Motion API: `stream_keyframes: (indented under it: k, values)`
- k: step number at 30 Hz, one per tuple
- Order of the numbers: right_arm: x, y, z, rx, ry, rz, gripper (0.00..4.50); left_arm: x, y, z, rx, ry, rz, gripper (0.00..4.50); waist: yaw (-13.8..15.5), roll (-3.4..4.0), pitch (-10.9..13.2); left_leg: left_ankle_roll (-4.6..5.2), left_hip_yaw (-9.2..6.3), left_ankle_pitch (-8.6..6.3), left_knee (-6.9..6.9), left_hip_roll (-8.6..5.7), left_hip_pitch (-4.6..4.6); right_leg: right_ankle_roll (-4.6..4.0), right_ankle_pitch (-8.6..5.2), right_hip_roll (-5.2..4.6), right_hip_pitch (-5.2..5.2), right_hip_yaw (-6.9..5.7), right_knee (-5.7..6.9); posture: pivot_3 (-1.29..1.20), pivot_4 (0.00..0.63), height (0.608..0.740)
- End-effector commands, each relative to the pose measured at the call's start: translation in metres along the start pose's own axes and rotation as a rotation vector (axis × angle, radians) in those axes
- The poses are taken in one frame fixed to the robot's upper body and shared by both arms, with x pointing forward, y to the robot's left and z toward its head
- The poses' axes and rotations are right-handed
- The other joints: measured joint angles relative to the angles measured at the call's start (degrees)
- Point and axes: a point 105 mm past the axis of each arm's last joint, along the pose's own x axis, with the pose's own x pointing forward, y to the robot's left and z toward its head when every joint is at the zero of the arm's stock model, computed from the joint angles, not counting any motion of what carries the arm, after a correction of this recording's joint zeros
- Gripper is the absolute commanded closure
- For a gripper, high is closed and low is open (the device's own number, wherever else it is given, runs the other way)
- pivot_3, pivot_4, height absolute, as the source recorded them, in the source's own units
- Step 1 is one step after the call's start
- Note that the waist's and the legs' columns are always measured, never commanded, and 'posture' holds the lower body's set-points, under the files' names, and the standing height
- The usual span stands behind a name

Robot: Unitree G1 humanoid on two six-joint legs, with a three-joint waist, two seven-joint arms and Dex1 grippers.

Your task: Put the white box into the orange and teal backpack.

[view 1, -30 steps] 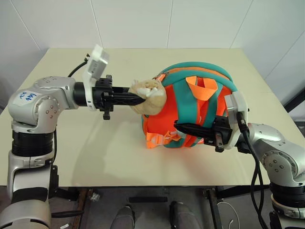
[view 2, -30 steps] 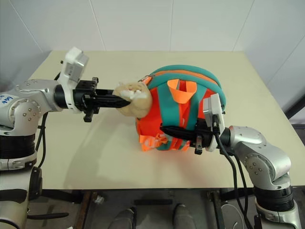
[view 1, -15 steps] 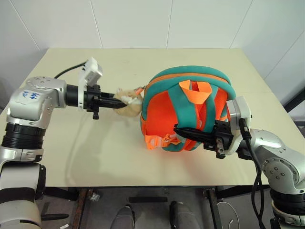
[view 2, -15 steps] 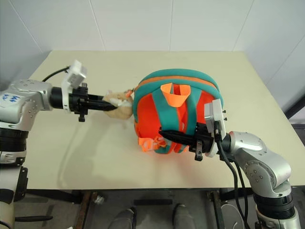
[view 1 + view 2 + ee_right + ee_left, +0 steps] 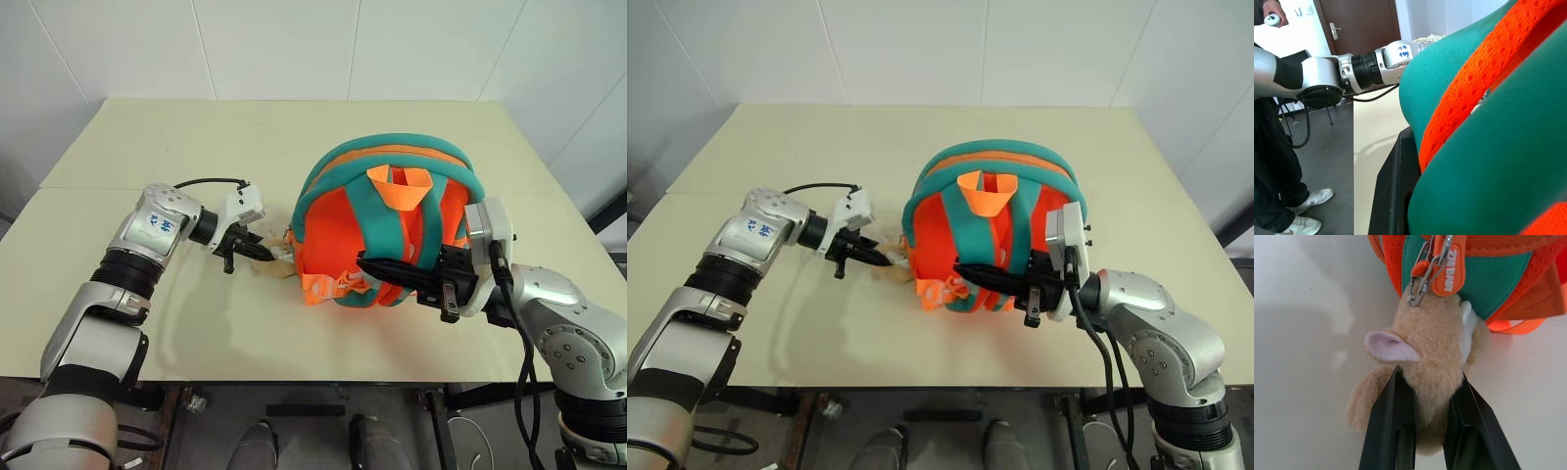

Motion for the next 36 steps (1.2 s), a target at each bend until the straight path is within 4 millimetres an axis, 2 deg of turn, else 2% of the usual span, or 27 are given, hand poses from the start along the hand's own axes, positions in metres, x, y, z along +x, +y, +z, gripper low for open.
stream_keyframes:
  k: [1, 4, 5, 7, 11, 14, 17, 18, 23, 27, 30, 32, 36]
  values:
    - [-0.003, 0.004, 0.007, -0.057, 0.022, -0.011, 4.50, 0.003, 0.003, -0.004, -0.021, -0.045, 0.021, 4.19, 0.3, 0.00, 0.0, 0.00, 0.00, 0.00, 0.07, 0.00, -0.01, -0.06, -0.03, 0.00, 0.01, 0.00, 0.00, 0.00, 0.150, 0.740]
    - [-0.013, -0.004, -0.001, -0.038, 0.128, -0.066, 4.50, -0.013, 0.011, 0.027, 0.015, -0.298, 0.077, 4.19, 0.9, -0.01, 0.0, 0.03, 0.01, 0.01, 0.22, 0.00, -0.11, -0.66, -0.20, 0.00, 0.02, 0.00, -0.13, 0.00, 0.150, 0.740]
    - [-0.019, -0.006, -0.005, -0.036, 0.195, -0.078, 4.18, -0.020, 0.014, 0.030, 0.038, -0.348, 0.118, 3.85, 1.0, -0.01, 0.0, 0.03, 0.01, 0.01, 0.27, 0.00, -0.14, -0.69, -0.19, 0.00, 0.01, 0.00, -0.13, 0.00, 0.150, 0.740]
    - [-0.031, -0.005, -0.008, -0.021, 0.275, -0.080, 3.52, -0.031, 0.013, 0.023, -0.073, -0.363, 0.102, 3.18, 1.2, -0.01, 0.0, 0.03, 0.01, 0.01, 0.35, 0.00, -0.19, -0.68, -0.18, -0.02, 0.01, 0.00, -0.14, 0.00, 0.150, 0.740]
    - [-0.048, -0.005, 0.003, -0.040, 0.315, -0.115, 2.14, -0.053, 0.010, 0.017, -0.091, -0.431, 0.140, 1.86, 0.8, -0.01, 0.0, 0.09, 0.03, -0.06, 0.34, 0.00, -0.18, -0.60, -0.15, -0.01, -0.02, 0.00, -0.11, 0.00, 0.150, 0.740]
    - [-0.062, -0.006, 0.008, -0.052, 0.351, -0.152, 1.20, -0.067, 0.008, 0.013, -0.077, -0.475, 0.164, 0.96, 0.9, -0.01, 0.0, 0.11, 0.07, -0.08, 0.26, 0.05, -0.10, 0.05, 0.18, 0.00, -0.04, -0.01, -0.04, 0.00, 0.150, 0.740]
    - [-0.080, -0.010, 0.013, -0.061, 0.387, -0.201, 0.14, -0.074, 0.005, 0.014, -0.059, -0.504, 0.173, 0.01, 1.0, -0.01, 0.0, 0.11, 0.07, -0.09, 0.25, 0.05, -0.11, 0.02, 0.17, 0.02, -0.04, -0.01, -0.08, 0.00, 0.150, 0.740]
    - [-0.093, -0.014, 0.015, -0.064, 0.419, -0.242, 0.02, -0.080, 0.004, 0.013, -0.048, -0.521, 0.174, 0.00, 1.1, -0.02, 0.0, 0.11, 0.08, -0.09, 0.27, 0.05, -0.12, -0.06, 0.12, 0.02, -0.03, -0.01, -0.11, 0.00, 0.150, 0.740]
    - [-0.156, -0.025, 0.010, -0.072, 0.612, -0.405, 0.02, -0.103, 0.000, 0.009, -0.027, -0.604, 0.167, 0.00, 1.2, -0.04, 0.0, 0.10, 0.12, -0.13, 0.37, 0.04, -0.21, -0.26, 0.04, 0.01, 0.01, -0.01, -0.30, 0.00, 0.150, 0.740]
    - [-0.191, -0.028, 0.018, -0.103, 0.653, -0.514, 0.02, -0.114, 0.002, 0.011, -0.002, -0.690, 0.165, 0.00, 1.1, -0.03, 0.0, 0.12, 0.16, -0.14, 0.37, 0.05, -0.14, -0.53, -0.11, 0.01, 0.05, -0.01, -0.31, 0.00, 0.150, 0.740]
    - [-0.203, -0.037, 0.030, -0.210, 0.595, -0.608, 0.02, -0.116, 0.001, 0.012, 0.021, -0.742, 0.152, 0.00, 0.7, -0.04, 0.0, 0.12, 0.20, -0.14, 0.44, 0.05, -0.14, -0.68, -0.15, 0.01, 0.07, 0.01, -0.32, 0.00, 0.150, 0.740]
    - [-0.205, -0.039, 0.028, -0.220, 0.542, -0.625, 0.02, -0.113, -0.001, 0.013, 0.027, -0.772, 0.122, 0.00, 0.7, -0.05, 0.0, 0.11, 0.20, -0.14, 0.44, 0.08, -0.11, -0.70, -0.13, 0.02, 0.08, 0.01, -0.31, 0.00, 0.150, 0.740]
    - [-0.195, -0.039, 0.025, -0.204, 0.481, -0.622, 0.02, -0.109, 0.001, 0.016, 0.039, -0.777, 0.114, 0.00, 0.7, -0.04, 0.0, 0.11, 0.20, -0.13, 0.45, 0.08, -0.09, -0.69, -0.13, 0.02, 0.11, 0.01, -0.30, 0.00, 0.150, 0.740]
